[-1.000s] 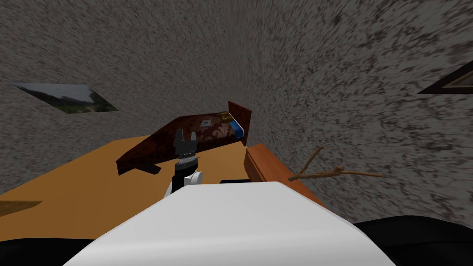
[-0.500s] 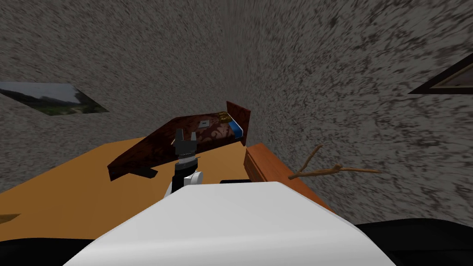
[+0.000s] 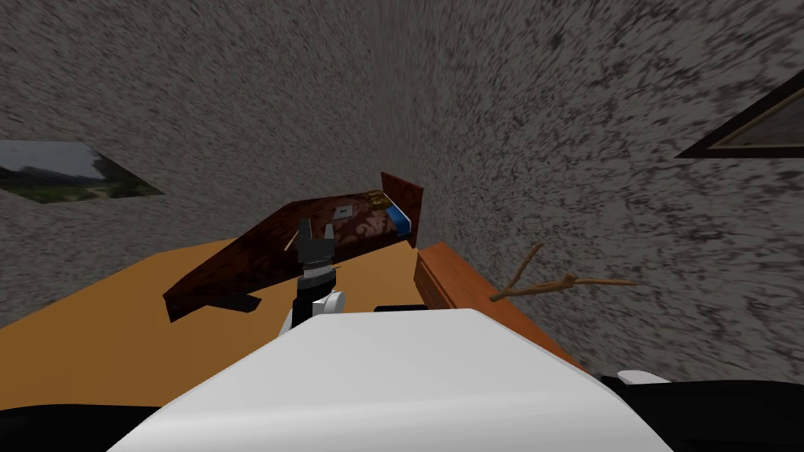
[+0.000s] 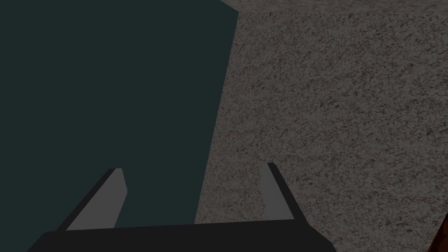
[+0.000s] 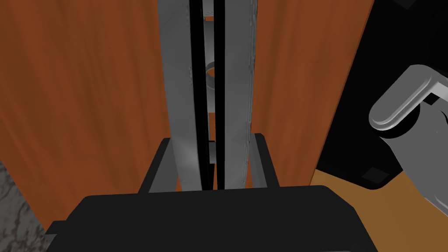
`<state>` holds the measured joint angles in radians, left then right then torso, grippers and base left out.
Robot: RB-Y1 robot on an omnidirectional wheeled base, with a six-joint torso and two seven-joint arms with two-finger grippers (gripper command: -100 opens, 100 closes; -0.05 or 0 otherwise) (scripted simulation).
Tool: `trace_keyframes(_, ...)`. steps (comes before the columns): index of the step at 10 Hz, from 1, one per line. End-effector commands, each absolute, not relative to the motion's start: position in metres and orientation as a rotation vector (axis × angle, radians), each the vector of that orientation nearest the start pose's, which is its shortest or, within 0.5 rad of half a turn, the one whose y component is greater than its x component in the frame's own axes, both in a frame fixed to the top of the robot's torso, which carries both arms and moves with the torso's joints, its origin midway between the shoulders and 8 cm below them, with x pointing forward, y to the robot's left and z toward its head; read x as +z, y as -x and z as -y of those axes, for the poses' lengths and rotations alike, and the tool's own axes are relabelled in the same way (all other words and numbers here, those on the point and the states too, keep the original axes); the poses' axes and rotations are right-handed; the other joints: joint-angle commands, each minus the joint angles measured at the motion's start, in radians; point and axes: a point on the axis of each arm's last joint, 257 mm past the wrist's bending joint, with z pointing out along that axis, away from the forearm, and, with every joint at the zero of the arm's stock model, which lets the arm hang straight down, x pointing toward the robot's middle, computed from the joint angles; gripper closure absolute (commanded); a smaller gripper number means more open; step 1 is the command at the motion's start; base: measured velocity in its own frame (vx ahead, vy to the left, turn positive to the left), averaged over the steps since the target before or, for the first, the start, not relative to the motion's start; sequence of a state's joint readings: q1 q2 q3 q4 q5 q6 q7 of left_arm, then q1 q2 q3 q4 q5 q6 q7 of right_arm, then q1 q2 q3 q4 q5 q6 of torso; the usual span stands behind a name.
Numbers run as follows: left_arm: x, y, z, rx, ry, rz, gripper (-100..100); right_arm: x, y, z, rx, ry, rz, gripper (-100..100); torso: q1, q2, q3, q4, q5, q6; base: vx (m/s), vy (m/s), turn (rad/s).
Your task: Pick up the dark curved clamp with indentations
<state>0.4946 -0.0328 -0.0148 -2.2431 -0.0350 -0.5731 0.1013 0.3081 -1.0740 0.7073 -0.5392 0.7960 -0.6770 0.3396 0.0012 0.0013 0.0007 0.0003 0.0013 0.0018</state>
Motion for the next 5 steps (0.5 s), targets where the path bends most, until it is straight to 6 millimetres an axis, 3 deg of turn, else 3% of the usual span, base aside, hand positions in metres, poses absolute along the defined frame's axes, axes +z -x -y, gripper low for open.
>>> trace_keyframes(1,0.0236,-0.3399,-0.2717,-1.401,0.663,-0.551,0,-0.5020,0.0277,0.6423,-0.027,0.791,-3.025,100,0.000,0.000,0.000,0.000,0.000,0.000,0.014,0.028,-0.056)
trace_keyframes(4,0.0236,-0.3399,-0.2717,-1.401,0.663,-0.551,0,-0.5010,0.0222,0.6460,-0.034,0.795,-3.020,100,0.000,0.001,0.001,0.000,0.000,0.000,0.006,0.022,-0.045)
trace_keyframes(5,0.0236,-0.3399,-0.2717,-1.401,0.663,-0.551,0,-0.5006,0.0217,0.6462,-0.032,0.801,-3.018,0,0.000,0.001,0.001,0.000,0.000,0.000,0.000,0.000,0.000)
